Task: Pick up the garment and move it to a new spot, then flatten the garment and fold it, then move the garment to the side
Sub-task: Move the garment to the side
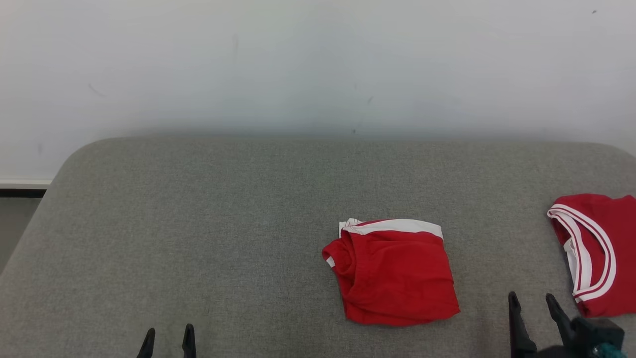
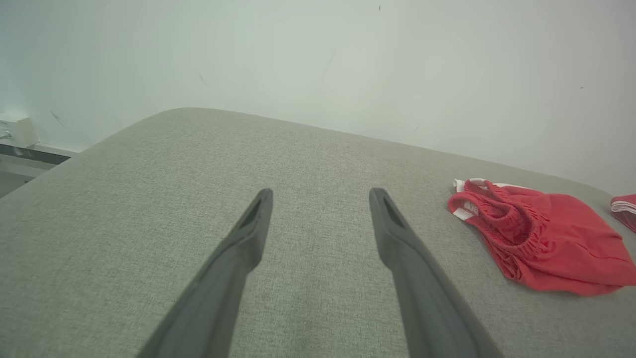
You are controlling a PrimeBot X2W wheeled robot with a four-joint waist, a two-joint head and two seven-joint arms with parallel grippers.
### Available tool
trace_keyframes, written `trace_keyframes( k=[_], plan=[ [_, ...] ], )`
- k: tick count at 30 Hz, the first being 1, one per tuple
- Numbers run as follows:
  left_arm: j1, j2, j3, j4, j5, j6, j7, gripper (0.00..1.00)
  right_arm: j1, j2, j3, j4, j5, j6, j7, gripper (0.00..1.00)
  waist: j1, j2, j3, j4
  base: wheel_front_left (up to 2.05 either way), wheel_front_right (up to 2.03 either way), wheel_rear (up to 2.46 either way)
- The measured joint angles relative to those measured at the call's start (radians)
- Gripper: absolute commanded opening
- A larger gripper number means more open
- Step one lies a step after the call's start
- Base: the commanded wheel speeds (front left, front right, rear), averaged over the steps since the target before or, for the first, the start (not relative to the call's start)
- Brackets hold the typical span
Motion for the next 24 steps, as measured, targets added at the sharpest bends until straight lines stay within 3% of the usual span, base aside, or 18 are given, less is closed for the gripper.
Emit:
trace_keyframes(
  k=[14,20,24],
  plan=[
    [-0.001,0.0,-0.032,0.008,-0.024,0.007,0.0,1.0,-0.344,0.0,0.015,0.037,0.045,0.0,0.683,1.0,0.0002,0.0001,0.022,0.02,0.0,0.0,0.0],
    [-0.014,0.0,-0.04,0.005,-0.024,0.007,0.0,1.0,-0.407,0.001,0.011,0.095,0.022,0.0,0.834,1.0,0.0002,0.0001,0.04,0.05,0.0,0.0,0.0],
    [-0.024,0.0,-0.038,0.005,-0.023,0.006,0.0,1.0,-0.433,0.001,0.006,0.11,-0.031,0.0,0.86,1.0,0.0002,0.0001,0.07,0.067,0.0,0.0,0.0]
  ],
)
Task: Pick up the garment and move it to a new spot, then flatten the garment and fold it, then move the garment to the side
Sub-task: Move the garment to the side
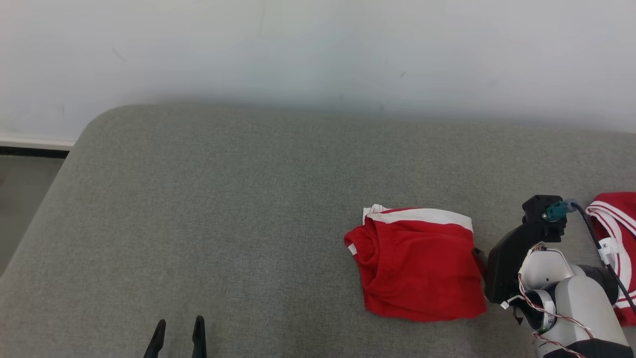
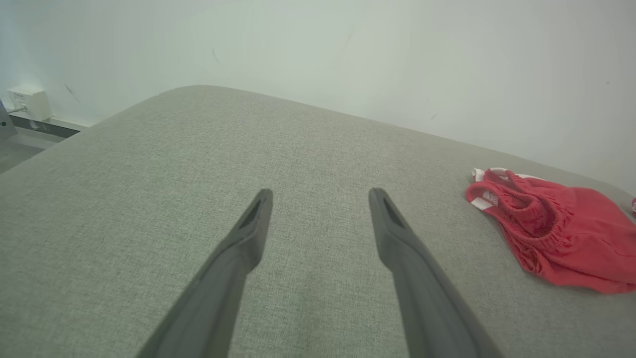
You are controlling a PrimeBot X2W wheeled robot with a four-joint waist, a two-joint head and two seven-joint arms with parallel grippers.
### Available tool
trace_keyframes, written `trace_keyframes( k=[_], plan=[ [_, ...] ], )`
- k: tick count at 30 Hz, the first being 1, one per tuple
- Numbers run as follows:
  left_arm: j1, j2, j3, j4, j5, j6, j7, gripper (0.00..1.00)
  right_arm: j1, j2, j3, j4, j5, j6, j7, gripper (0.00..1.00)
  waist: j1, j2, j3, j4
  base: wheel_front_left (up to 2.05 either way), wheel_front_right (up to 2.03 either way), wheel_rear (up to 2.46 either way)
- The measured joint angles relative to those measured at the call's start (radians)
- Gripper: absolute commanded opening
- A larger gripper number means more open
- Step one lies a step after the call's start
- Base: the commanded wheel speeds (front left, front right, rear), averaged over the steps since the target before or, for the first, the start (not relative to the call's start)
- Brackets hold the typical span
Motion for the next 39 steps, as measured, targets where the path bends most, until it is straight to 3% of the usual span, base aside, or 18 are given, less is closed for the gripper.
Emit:
trace_keyframes(
  k=[10,18,19,20,21,28,34,39],
  plan=[
    [-0.05,0.0,-0.024,-0.005,-0.005,-0.005,0.0,1.0,-0.037,0.0,-0.042,0.101,0.002,0.0,0.002,1.0,0.0,0.0001,0.081,0.046,0.0,0.0,0.0],
    [-0.078,0.0,-0.033,-0.008,-0.015,-0.005,0.0,1.0,-0.063,-0.012,-0.008,0.158,0.0,-0.003,0.029,1.0,-0.0003,-0.0001,0.122,0.069,0.0,0.0,0.0],
    [-0.079,0.0,-0.034,-0.008,-0.018,-0.005,0.0,1.0,-0.065,-0.013,-0.001,0.156,-0.007,-0.003,0.032,0.46,-0.0002,-0.0002,0.124,0.069,0.0,0.0,0.0],
    [-0.079,0.0,-0.034,-0.008,-0.019,-0.005,0.0,1.0,-0.065,-0.013,0.006,0.152,-0.019,-0.003,0.037,0.14,-0.0002,-0.0001,0.126,0.069,0.0,0.0,0.0],
    [-0.079,0.0,-0.035,-0.009,-0.02,-0.005,0.0,1.0,-0.066,-0.012,0.018,0.146,-0.034,-0.003,0.041,0.0,-0.0002,-0.0001,0.126,0.068,0.0,0.0,0.0],
    [-0.101,0.0,-0.03,-0.037,-0.035,-0.003,0.0,1.0,-0.106,-0.01,0.13,0.065,-0.158,-0.002,0.088,0.0,-0.0001,0.0,0.153,0.051,0.0,0.0,0.0],
    [-0.128,-0.001,-0.03,-0.066,-0.044,-0.002,0.0,1.0,-0.209,-0.132,0.326,-0.024,-0.146,-0.002,0.162,0.0,-0.0001,0.0,0.185,0.006,0.0,0.0,0.0],
    [-0.154,0.0,-0.037,-0.082,-0.05,0.001,0.0,1.0,-0.283,-0.21,0.412,-0.101,-0.083,-0.002,0.214,0.0,0.0,0.0001,0.212,-0.034,0.0,0.0,0.0]
  ],
)
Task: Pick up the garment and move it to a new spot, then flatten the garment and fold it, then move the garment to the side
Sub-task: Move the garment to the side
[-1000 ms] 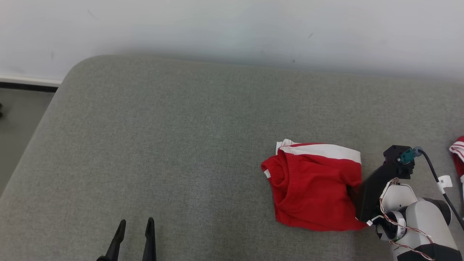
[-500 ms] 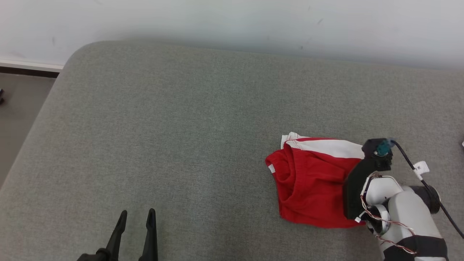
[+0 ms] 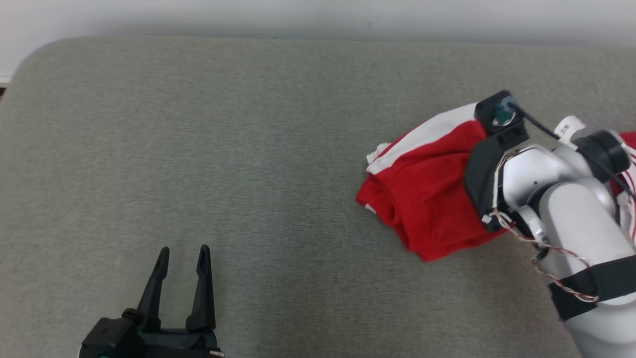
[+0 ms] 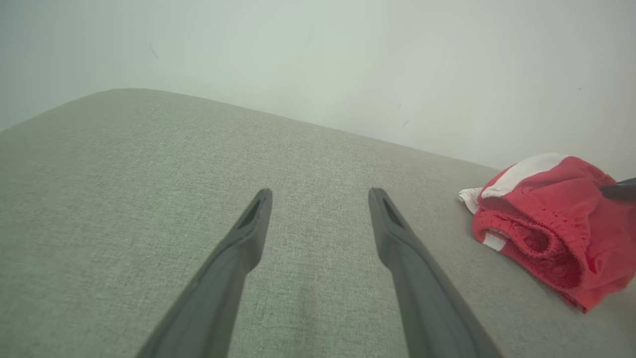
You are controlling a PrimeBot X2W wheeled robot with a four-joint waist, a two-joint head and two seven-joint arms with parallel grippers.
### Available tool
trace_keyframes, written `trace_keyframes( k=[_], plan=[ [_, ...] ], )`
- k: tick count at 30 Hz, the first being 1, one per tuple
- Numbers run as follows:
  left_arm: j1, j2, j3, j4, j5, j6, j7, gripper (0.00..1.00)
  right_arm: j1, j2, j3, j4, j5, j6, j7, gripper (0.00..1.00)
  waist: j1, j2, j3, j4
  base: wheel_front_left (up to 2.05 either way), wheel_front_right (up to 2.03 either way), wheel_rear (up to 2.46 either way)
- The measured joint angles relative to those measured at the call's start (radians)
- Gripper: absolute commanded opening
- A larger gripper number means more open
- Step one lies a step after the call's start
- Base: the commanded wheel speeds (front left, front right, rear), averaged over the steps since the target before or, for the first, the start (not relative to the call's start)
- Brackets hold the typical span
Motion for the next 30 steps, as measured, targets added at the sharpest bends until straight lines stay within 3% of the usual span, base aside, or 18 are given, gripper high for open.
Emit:
trace_keyframes(
  k=[6,14,21,30],
  plan=[
    [-0.04,-0.001,0.004,-0.009,0.016,-0.001,0.0,1.0,-0.06,-0.093,0.045,-0.1,0.059,0.0,0.041,0.0,0.0,0.0,0.046,-0.078,0.0,0.0,0.0],
    [-0.076,-0.001,0.041,-0.006,0.073,-0.005,0.0,1.0,-0.067,-0.149,0.024,-0.181,0.078,0.0,0.02,0.0,-0.0001,0.0,0.097,-0.207,0.0,0.0,0.0],
    [-0.092,0.03,0.027,-0.021,0.086,-0.006,0.0,1.0,-0.088,-0.16,0.023,-0.151,0.078,0.0,-0.065,0.0,-0.0001,0.0,0.137,-0.343,0.0,0.0,0.0],
    [-0.1,0.077,0.014,-0.03,0.089,-0.006,0.0,1.0,-0.142,-0.184,0.028,-0.076,0.07,0.0,-0.157,0.0,-0.0001,-0.0001,0.177,-0.467,0.0,0.0,0.0]
  ],
)
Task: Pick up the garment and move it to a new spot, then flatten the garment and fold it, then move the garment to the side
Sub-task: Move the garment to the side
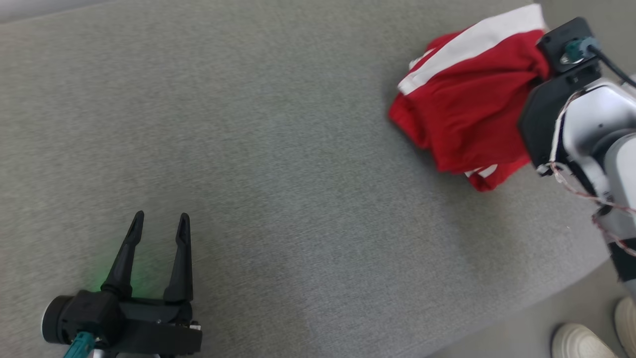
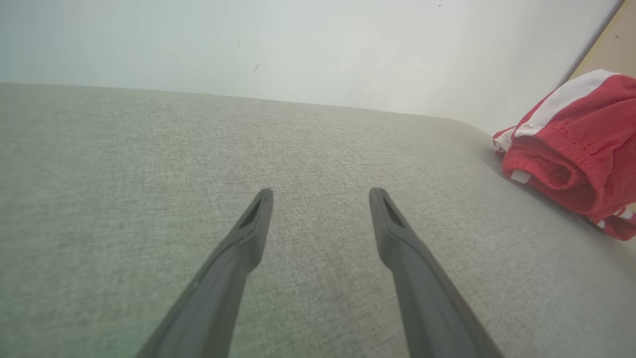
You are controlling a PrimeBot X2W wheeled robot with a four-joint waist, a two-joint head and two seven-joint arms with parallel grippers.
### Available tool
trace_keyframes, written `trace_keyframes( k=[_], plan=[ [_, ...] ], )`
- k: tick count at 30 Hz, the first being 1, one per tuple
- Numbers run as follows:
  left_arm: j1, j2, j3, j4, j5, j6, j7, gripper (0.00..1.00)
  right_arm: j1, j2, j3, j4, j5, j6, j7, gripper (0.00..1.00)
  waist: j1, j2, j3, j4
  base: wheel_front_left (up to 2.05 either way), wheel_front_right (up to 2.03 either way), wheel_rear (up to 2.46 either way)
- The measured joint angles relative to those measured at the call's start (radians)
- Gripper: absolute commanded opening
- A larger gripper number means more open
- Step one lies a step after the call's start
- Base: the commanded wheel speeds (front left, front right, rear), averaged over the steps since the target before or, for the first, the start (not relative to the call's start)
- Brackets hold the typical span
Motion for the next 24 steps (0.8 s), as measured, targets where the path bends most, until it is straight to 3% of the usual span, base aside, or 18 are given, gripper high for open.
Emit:
trace_keyframes(
  k=[8,17,18,19,24],
  plan=[
    [-0.025,0.036,-0.019,-0.016,0.004,0.001,-0.001,1.0,-0.041,-0.03,-0.053,0.143,-0.06,0.0,-0.125,0.0,-0.0001,-0.0002,0.06,-0.037,0.0,0.0,0.0],
    [-0.058,0.051,-0.061,-0.025,0.005,0.0,-0.005,1.0,-0.083,-0.066,-0.139,0.33,-0.167,0.0,-0.33,0.0,-0.0002,-0.0002,0.104,0.006,0.0,0.0,0.0],
    [-0.059,0.052,-0.064,-0.026,0.006,-0.002,-0.005,1.0,-0.086,-0.065,-0.152,0.351,-0.185,0.0,-0.348,0.4,-0.0002,-0.0002,0.107,0.013,0.0,0.0,0.0],
    [-0.06,0.052,-0.065,-0.026,0.007,-0.002,-0.005,1.0,-0.088,-0.062,-0.166,0.372,-0.201,0.0,-0.362,1.0,-0.0002,-0.0002,0.109,0.02,0.0,0.0,0.0],
    [-0.055,0.052,-0.05,-0.019,0.014,-0.002,-0.004,1.0,-0.084,0.016,-0.274,0.427,-0.257,0.0,-0.42,1.0,-0.0001,-0.0001,0.097,0.038,0.0,0.0,0.0]
  ],
)
